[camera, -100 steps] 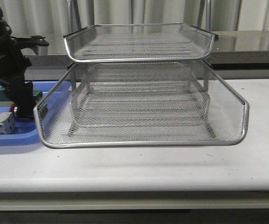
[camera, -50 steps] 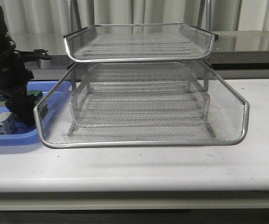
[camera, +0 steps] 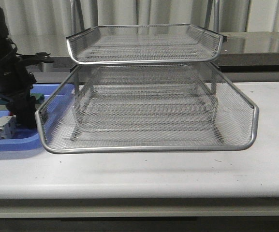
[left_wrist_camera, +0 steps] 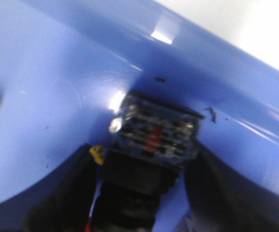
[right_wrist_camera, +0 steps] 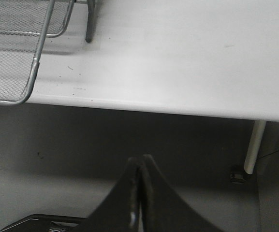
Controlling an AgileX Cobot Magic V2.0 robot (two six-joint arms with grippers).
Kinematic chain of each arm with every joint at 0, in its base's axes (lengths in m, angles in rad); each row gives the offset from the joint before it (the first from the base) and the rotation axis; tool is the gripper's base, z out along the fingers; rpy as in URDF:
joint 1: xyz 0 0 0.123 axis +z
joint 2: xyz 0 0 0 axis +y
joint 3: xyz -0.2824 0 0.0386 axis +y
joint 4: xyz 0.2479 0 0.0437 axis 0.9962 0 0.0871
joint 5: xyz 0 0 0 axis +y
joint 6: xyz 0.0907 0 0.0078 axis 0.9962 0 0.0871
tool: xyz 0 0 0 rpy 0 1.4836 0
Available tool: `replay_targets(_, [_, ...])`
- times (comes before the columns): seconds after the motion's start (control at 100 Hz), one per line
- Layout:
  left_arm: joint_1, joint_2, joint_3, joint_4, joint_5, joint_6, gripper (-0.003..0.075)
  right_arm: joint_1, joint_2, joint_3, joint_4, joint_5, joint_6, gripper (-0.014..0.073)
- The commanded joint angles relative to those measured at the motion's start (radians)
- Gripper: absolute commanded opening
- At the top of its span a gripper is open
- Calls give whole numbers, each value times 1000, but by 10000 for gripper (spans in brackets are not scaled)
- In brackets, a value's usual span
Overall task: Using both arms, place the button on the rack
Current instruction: 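Lower the left gripper and grasp the red-capped button, then lift the button with the left gripper and carry it over the pulled-out tray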
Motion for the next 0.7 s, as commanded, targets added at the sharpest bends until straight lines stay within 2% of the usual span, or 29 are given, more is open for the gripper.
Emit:
replay_targets(0.0, [1, -66, -45, -20, -20, 3, 248, -5, 6, -36, -11, -50, -1, -71])
replay_targets(0.11, [1, -66, -65, -20, -13, 3, 142, -5, 6, -36, -11, -50, -1, -71])
replay_targets(0.2, [1, -66, -95, -20, 9, 3, 101, -5, 6, -36, -11, -50, -1, -71])
replay_targets(0.51, [17, -68, -252, -20, 229, -36, 94, -5, 6, -36, -11, -50, -1, -71])
replay_targets(0.69, [48, -98, -264, -35, 232, -117, 94, -5, 6, -36, -11, -50, -1, -71])
